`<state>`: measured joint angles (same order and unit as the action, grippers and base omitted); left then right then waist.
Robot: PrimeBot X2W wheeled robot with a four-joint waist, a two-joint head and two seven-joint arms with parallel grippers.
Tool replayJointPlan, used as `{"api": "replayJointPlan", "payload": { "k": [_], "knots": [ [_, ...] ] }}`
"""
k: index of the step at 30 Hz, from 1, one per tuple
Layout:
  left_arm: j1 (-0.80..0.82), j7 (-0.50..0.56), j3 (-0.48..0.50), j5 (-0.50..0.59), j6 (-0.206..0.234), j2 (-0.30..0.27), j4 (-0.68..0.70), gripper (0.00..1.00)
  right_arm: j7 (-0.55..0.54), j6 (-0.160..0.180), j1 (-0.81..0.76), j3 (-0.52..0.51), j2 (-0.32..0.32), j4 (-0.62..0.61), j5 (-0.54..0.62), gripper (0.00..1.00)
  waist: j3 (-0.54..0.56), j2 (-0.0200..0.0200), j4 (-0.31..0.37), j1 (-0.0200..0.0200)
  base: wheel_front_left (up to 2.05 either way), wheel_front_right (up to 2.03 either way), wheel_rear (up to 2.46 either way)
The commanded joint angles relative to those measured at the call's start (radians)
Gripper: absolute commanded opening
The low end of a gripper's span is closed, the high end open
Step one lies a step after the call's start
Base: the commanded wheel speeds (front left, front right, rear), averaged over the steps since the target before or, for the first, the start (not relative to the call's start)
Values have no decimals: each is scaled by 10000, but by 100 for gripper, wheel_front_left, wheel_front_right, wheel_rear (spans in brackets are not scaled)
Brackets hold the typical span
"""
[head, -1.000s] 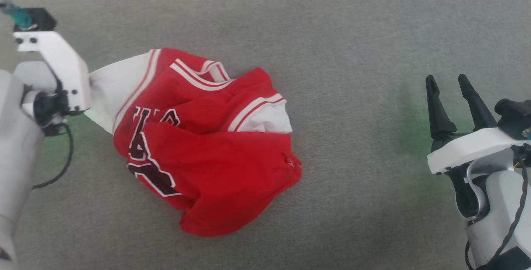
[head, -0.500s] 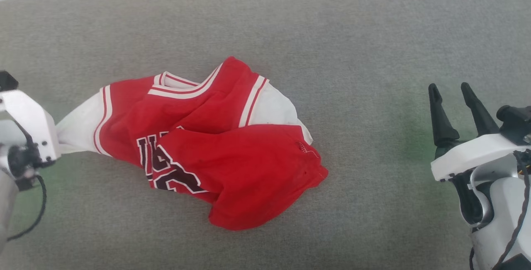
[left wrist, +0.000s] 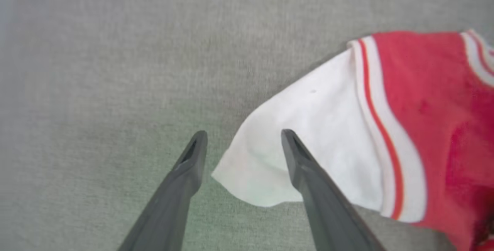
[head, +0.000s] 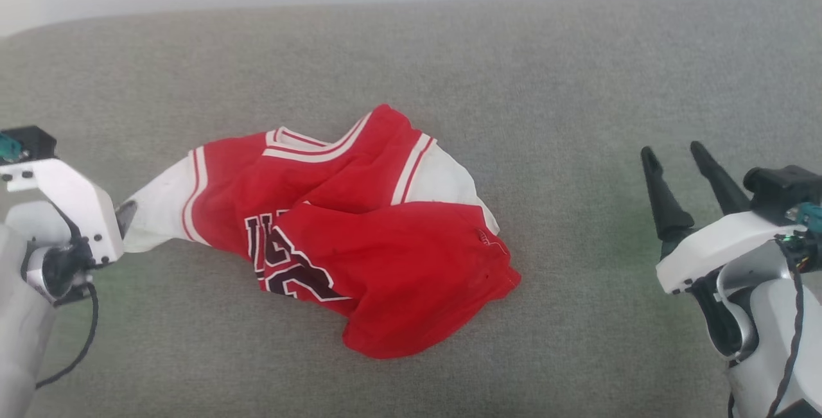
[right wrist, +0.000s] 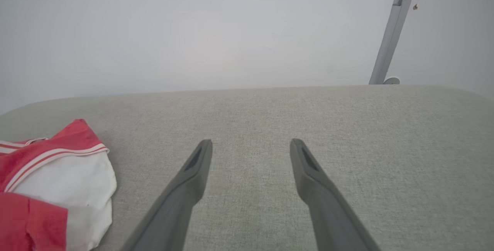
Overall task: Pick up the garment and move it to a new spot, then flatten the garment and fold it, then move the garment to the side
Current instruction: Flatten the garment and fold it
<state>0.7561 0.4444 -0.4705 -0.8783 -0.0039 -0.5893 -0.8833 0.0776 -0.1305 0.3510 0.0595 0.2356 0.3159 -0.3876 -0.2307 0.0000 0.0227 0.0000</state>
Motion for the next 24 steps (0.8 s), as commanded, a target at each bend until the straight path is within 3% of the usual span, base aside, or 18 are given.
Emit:
{"api": "replayJointPlan", "payload": {
  "k": [1,3,10,17,24],
  "knots": [
    [-160,-92,28,26,-60,-45,58,100,-42,-5,-128,6,59,-37,-23,100,160,0,-108,0,0,0,0],
    [-306,-429,-39,126,-277,-104,354,100,-240,-5,-164,206,110,-56,-131,100,342,0,-233,0,0,0,0],
    [-976,-2529,72,506,-431,-212,1579,100,-1411,-5,-192,1093,513,-160,-755,100,921,0,-906,0,0,0,0],
    [-2151,-4759,167,786,-266,8,2951,100,-2887,-5,81,2038,1044,-315,-1553,100,1201,0,-1899,0,0,0,0],
    [-3151,-6623,228,1300,187,299,4235,100,-4391,-5,799,2512,1524,30,-2158,100,1039,0,-2961,0,0,0,0]
  ]
}}
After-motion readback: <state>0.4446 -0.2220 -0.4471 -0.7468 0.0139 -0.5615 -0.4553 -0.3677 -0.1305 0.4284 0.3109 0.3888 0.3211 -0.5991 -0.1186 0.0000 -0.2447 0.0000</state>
